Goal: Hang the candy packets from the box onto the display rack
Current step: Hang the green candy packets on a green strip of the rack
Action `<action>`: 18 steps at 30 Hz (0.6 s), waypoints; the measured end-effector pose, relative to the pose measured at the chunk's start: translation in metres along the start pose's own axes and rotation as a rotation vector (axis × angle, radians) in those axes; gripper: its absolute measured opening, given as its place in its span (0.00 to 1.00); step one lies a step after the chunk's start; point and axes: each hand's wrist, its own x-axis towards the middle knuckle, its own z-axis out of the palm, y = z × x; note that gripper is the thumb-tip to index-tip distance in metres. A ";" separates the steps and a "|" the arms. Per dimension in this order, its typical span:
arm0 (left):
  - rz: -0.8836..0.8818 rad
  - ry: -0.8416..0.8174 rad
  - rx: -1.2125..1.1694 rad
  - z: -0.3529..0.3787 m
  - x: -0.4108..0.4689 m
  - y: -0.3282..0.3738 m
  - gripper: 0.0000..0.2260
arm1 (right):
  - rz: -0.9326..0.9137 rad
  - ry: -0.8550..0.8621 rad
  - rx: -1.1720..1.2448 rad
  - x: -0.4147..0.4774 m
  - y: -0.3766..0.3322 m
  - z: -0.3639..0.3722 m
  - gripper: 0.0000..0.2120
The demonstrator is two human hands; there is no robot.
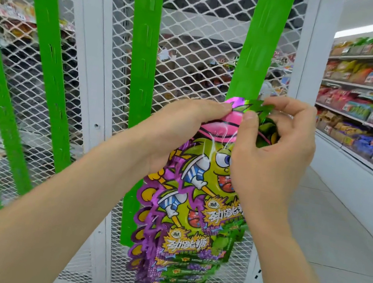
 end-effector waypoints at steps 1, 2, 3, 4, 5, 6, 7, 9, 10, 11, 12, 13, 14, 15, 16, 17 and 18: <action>0.000 0.004 -0.010 0.000 -0.001 0.000 0.19 | -0.015 0.007 -0.010 0.000 -0.002 0.000 0.11; 0.013 -0.002 0.012 0.000 0.000 -0.001 0.17 | -0.029 0.014 -0.017 0.000 -0.003 0.000 0.12; 0.028 -0.016 0.050 -0.001 0.001 -0.002 0.17 | -0.039 0.019 -0.022 0.000 -0.004 -0.001 0.12; 0.040 -0.023 0.080 -0.001 0.001 -0.002 0.15 | -0.044 0.021 -0.028 0.000 -0.004 -0.001 0.13; 0.034 -0.033 0.088 0.000 -0.001 -0.001 0.14 | -0.049 0.021 -0.039 0.000 -0.004 -0.002 0.13; 0.026 -0.038 0.077 -0.001 -0.001 -0.001 0.13 | -0.053 0.022 -0.054 0.000 -0.005 -0.002 0.13; 0.013 -0.033 0.059 0.000 -0.001 -0.001 0.12 | -0.057 0.025 -0.069 0.000 -0.005 -0.002 0.13; -0.013 -0.052 -0.031 0.002 0.001 -0.002 0.10 | -0.047 0.027 -0.087 -0.002 -0.005 -0.004 0.13; -0.024 -0.072 -0.070 0.002 0.002 -0.004 0.09 | -0.035 0.024 -0.093 -0.003 -0.004 -0.006 0.12; -0.033 -0.082 -0.093 0.003 0.002 -0.007 0.10 | -0.023 0.021 -0.098 -0.004 -0.003 -0.007 0.12; -0.039 -0.078 -0.098 0.003 0.005 -0.010 0.10 | -0.013 0.020 -0.099 -0.005 -0.002 -0.008 0.12; -0.043 -0.067 -0.105 0.004 0.006 -0.011 0.11 | -0.005 0.021 -0.095 -0.006 -0.002 -0.009 0.12; -0.040 -0.060 -0.105 0.004 0.007 -0.012 0.12 | 0.003 0.022 -0.084 -0.006 -0.001 -0.010 0.12; -0.035 -0.053 -0.096 0.006 0.008 -0.012 0.13 | 0.010 0.024 -0.069 -0.007 0.000 -0.012 0.11; -0.025 -0.050 -0.066 0.007 0.008 -0.012 0.14 | 0.016 0.024 -0.058 -0.006 0.001 -0.013 0.11; -0.008 -0.049 -0.024 0.007 0.008 -0.012 0.15 | 0.023 0.025 -0.057 -0.006 0.001 -0.014 0.10; 0.021 -0.042 0.037 0.008 0.007 -0.011 0.16 | 0.035 0.023 -0.061 -0.006 0.001 -0.016 0.10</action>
